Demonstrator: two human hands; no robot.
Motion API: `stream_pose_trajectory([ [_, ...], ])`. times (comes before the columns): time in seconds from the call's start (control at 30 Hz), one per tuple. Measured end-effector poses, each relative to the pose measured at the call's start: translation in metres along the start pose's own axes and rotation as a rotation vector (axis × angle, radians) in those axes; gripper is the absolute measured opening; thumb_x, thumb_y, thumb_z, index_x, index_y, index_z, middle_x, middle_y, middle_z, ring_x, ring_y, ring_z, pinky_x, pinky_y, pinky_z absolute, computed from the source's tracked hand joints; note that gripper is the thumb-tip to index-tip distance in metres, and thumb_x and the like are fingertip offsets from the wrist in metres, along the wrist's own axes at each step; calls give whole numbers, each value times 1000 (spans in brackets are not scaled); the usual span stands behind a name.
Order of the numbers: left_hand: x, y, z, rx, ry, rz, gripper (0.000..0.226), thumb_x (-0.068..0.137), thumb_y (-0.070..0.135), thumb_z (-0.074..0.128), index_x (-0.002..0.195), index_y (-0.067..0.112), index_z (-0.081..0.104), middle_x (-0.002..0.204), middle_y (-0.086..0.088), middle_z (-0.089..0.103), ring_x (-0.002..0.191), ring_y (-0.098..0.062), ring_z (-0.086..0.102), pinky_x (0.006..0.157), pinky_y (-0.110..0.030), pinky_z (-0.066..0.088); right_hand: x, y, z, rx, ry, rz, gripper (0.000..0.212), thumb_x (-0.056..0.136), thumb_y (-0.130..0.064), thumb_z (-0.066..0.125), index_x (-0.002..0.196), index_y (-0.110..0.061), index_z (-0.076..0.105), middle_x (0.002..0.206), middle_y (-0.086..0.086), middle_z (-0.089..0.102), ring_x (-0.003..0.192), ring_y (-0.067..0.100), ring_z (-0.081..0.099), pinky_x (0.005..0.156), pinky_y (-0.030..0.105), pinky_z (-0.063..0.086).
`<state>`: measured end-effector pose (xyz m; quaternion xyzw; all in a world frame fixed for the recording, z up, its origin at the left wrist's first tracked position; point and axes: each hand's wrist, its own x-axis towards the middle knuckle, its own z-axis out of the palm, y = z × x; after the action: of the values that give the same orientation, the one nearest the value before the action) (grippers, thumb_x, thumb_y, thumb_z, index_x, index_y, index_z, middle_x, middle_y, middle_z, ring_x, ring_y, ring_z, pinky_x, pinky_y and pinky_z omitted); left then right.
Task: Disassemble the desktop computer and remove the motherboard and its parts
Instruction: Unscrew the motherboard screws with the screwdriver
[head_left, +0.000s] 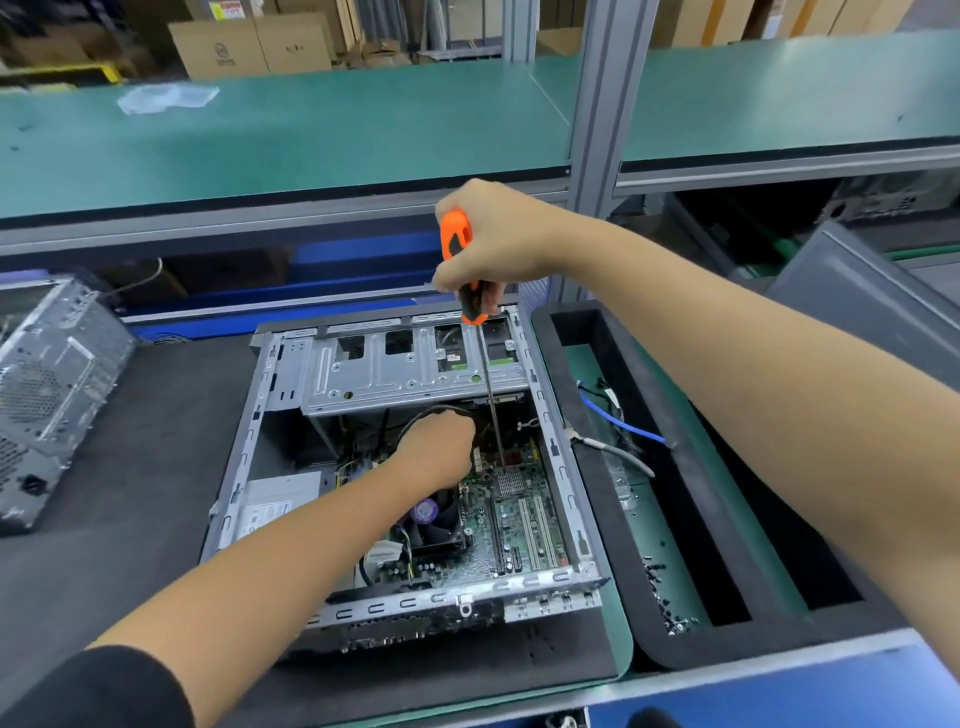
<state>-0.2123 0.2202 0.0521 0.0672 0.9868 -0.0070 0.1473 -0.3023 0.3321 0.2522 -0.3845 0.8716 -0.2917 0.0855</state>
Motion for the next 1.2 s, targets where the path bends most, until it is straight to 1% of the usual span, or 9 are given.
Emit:
stream_pose_trajectory([
  [0.13, -9, -13, -5, 141, 61, 47, 19, 84, -9, 50, 84, 9, 45, 83, -11, 49, 68, -26, 47, 61, -36, 37, 5, -4, 9, 11, -32, -3, 35, 69, -24, 73, 64, -18, 39, 58, -4, 44, 41, 7, 54, 37, 15, 36],
  [0.37, -10, -36, -1, 157, 57, 167, 20, 84, -7, 44, 83, 12, 38, 62, -1, 34, 53, -14, 31, 45, -30, 21, 8, -4, 18, -2, -49, 12, 37, 70, -22, 74, 66, -17, 38, 61, 0, 45, 43, 11, 57, 36, 15, 36],
  [0.47, -13, -39, -1, 192, 23, 218, 16, 87, -5, 42, 88, 11, 37, 61, -2, 37, 54, -19, 35, 46, -33, 23, 5, -1, 18, 40, -68, 35, 35, 72, -18, 73, 70, -14, 38, 62, 3, 48, 49, 17, 67, 40, 22, 45],
  [0.6, -17, -39, -16, -150, -183, 335, 14, 91, 19, 57, 103, 12, 61, 92, -2, 63, 82, -18, 56, 70, -30, 43, 1, 2, 19, 84, -92, 48, 29, 75, -12, 69, 73, -11, 40, 68, 10, 55, 53, 23, 70, 48, 32, 53],
  [0.7, -21, -44, -46, -569, -293, 333, 14, 87, 23, 67, 88, 9, 70, 82, -1, 71, 72, -9, 65, 66, -23, 49, 0, 4, 19, 87, -76, 60, 31, 74, -13, 70, 72, -11, 40, 67, 10, 54, 53, 23, 70, 45, 28, 53],
  [0.83, -14, -49, -78, -898, 80, 186, 22, 85, 25, 71, 70, 11, 64, 60, -1, 66, 52, -11, 61, 47, -20, 46, 0, 6, 20, 13, -17, 46, 36, 71, -20, 73, 66, -16, 38, 61, 1, 46, 46, 16, 59, 37, 16, 39],
  [0.9, -9, -45, -80, -899, 205, 168, 18, 81, 29, 76, 75, 17, 64, 65, 2, 66, 56, -10, 59, 52, -21, 47, 1, 7, 20, 19, -6, 56, 37, 70, -21, 74, 66, -16, 38, 60, 0, 46, 44, 14, 58, 37, 15, 38],
  [1.0, -4, -39, -69, -738, 165, 245, 9, 83, 32, 74, 87, 27, 67, 82, 10, 69, 72, -2, 62, 67, -14, 47, 1, 7, 20, -7, -3, 61, 36, 70, -23, 74, 67, -16, 40, 59, 0, 45, 41, 10, 52, 38, 17, 37],
  [1.2, 0, -35, -62, -862, 164, 217, 16, 90, 13, 65, 77, 17, 70, 73, 4, 72, 64, -4, 67, 65, -17, 53, -2, 6, 17, -73, 17, 49, 35, 71, -26, 74, 69, -15, 40, 63, 1, 43, 51, 16, 48, 46, 26, 38],
])
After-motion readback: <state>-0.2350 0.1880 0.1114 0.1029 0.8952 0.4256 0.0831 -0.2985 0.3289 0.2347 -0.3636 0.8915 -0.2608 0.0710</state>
